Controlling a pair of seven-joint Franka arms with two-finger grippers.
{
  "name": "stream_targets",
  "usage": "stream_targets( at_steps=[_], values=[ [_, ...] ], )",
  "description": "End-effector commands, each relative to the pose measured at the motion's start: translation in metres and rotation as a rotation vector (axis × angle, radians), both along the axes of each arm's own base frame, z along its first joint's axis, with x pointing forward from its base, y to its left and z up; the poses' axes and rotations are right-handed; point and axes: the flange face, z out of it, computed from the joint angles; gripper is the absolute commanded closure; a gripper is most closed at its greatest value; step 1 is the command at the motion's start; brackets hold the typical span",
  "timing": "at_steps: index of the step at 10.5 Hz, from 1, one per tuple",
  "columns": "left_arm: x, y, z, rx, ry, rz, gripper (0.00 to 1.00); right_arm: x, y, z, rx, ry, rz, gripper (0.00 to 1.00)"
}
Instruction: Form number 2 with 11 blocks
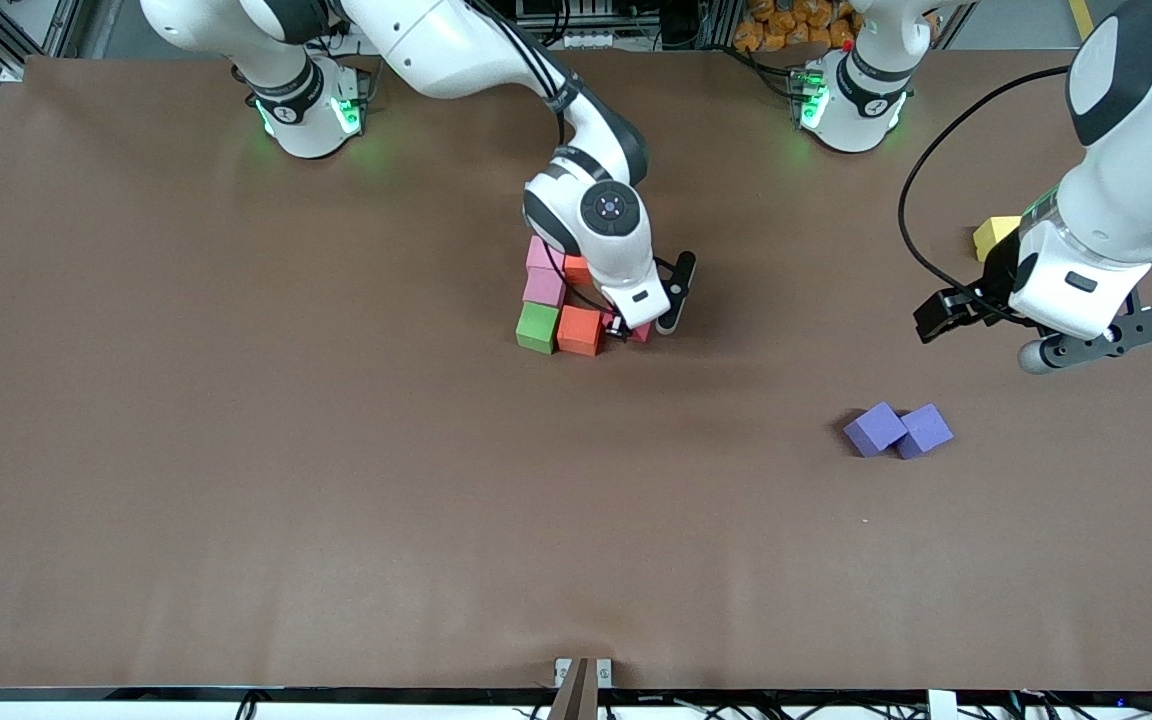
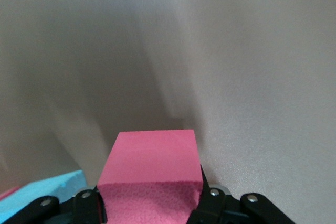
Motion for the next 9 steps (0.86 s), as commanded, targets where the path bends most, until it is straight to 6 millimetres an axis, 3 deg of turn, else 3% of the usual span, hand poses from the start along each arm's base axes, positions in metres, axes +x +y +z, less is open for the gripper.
stream_targets(
  at_steps=[1, 9],
  values=[
    [-0.006, 0.014, 0.013, 0.011, -0.011, 0.011, 0.21, 0.006, 0.004, 0.000, -0.014, -0.004, 0.045, 1.00],
    [-0.008, 0.031, 0.023, -0.032, -0.018, 0.044, 0.21, 0.015, 0.003, -0.011, -0.064, -0.049, 0.165, 1.00]
  ],
)
